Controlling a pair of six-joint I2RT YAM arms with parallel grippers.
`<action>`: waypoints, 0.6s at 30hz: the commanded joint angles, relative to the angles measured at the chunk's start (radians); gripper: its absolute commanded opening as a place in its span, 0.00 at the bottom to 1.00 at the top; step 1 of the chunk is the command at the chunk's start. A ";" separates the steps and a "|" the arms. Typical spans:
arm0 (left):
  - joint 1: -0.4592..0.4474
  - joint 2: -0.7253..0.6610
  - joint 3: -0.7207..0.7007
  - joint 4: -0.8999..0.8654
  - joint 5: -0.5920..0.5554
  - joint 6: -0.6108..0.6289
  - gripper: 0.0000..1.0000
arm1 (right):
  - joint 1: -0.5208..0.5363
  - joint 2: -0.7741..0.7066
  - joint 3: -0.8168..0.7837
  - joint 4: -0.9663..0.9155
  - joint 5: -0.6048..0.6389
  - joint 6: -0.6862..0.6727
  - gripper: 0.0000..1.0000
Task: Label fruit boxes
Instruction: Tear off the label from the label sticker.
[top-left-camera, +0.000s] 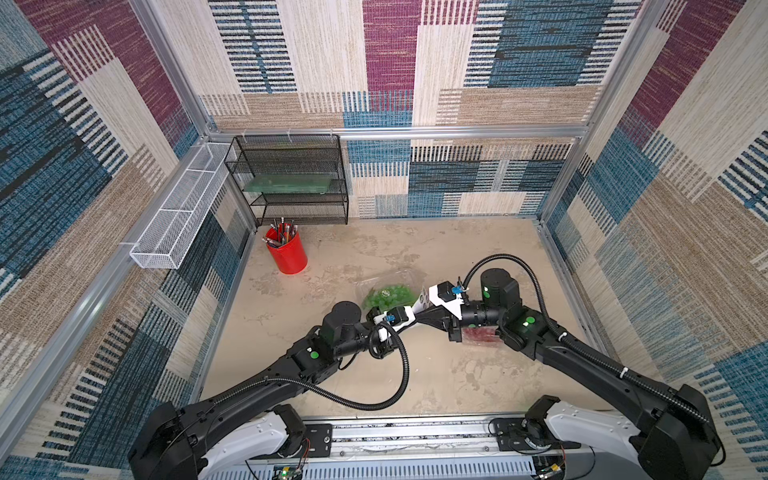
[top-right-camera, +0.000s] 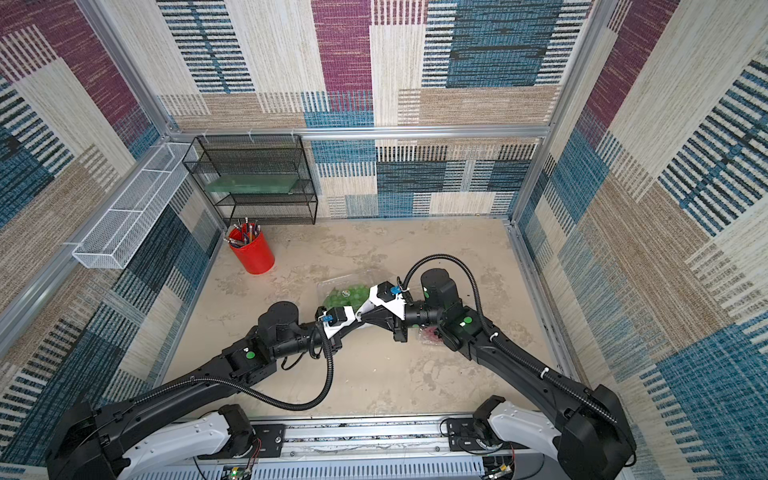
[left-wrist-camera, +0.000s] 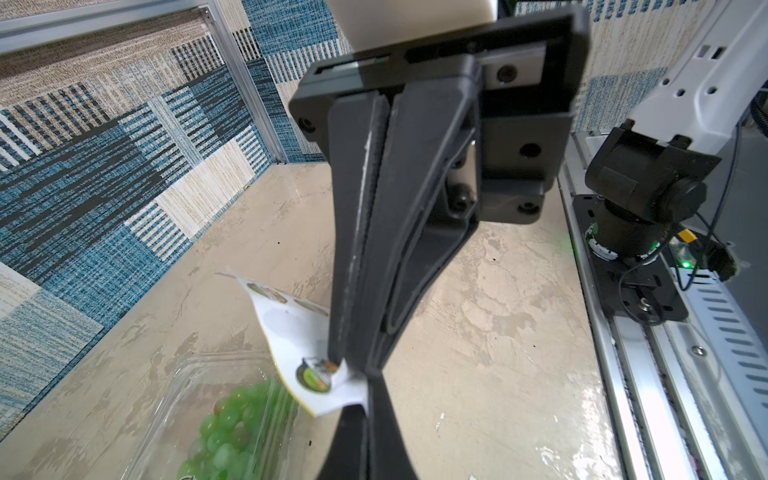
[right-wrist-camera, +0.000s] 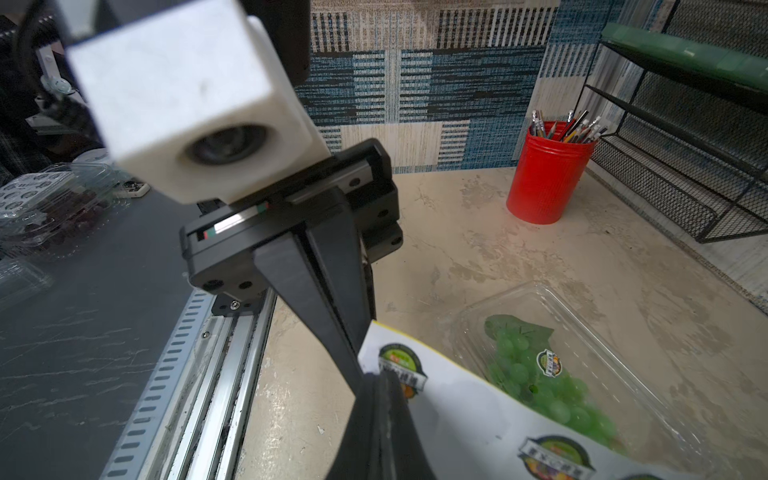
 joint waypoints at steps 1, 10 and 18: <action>0.000 -0.002 0.003 0.015 0.005 0.014 0.00 | -0.005 -0.015 -0.006 0.002 0.001 -0.005 0.00; 0.000 -0.004 0.000 0.012 -0.026 -0.021 0.00 | -0.055 -0.061 -0.039 0.013 -0.038 0.009 0.00; -0.001 -0.009 -0.010 0.018 -0.041 -0.069 0.00 | -0.093 -0.091 -0.065 0.031 -0.088 0.024 0.00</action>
